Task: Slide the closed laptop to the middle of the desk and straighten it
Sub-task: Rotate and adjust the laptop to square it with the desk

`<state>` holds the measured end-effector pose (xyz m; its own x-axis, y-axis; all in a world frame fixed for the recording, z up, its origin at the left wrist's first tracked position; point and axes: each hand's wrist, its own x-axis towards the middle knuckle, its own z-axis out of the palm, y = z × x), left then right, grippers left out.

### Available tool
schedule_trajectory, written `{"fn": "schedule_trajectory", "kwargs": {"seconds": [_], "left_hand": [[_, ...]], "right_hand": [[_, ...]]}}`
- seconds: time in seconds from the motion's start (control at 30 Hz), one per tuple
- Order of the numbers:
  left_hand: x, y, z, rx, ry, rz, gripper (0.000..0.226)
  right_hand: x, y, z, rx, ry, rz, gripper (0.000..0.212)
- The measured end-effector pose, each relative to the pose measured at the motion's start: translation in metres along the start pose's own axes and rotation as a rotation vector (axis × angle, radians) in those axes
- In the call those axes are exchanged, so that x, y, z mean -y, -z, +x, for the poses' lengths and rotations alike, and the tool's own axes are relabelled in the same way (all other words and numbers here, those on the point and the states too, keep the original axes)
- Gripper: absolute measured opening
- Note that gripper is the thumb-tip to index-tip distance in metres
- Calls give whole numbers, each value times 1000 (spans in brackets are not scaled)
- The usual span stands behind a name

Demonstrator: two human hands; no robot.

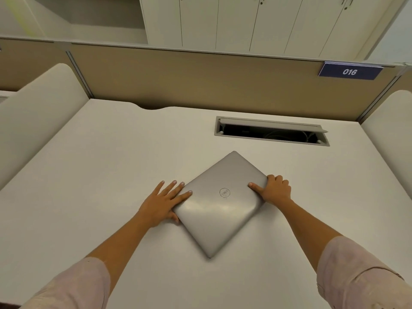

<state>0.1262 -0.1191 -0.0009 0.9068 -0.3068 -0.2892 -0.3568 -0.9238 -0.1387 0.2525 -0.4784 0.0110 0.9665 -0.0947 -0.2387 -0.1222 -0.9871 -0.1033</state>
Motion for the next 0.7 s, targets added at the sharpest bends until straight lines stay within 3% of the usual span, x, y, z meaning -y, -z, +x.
{"fn": "schedule_trajectory", "kwargs": {"seconds": [0.1,0.17,0.3,0.4,0.47,0.57,0.7], "left_hand": [[-20,-12,-14,43,276,-391,124],[-38,-15,-23,109,460,-665,125],[-79,-4,-28,100,743,-1117,103],[-105,15,-16,90,952,-1723,75],[-119,30,-5,140,1022,-2027,69],[-127,50,6,79,1211,-2134,85],[-122,58,12,-7,1319,-2113,78]], "right_hand": [[2,2,1,39,-11,77,89],[1,5,2,67,20,153,86],[1,10,4,136,119,341,85],[5,9,4,139,115,358,89],[6,9,3,137,101,367,91],[4,8,2,147,94,408,93],[0,10,4,156,57,560,90]]}}
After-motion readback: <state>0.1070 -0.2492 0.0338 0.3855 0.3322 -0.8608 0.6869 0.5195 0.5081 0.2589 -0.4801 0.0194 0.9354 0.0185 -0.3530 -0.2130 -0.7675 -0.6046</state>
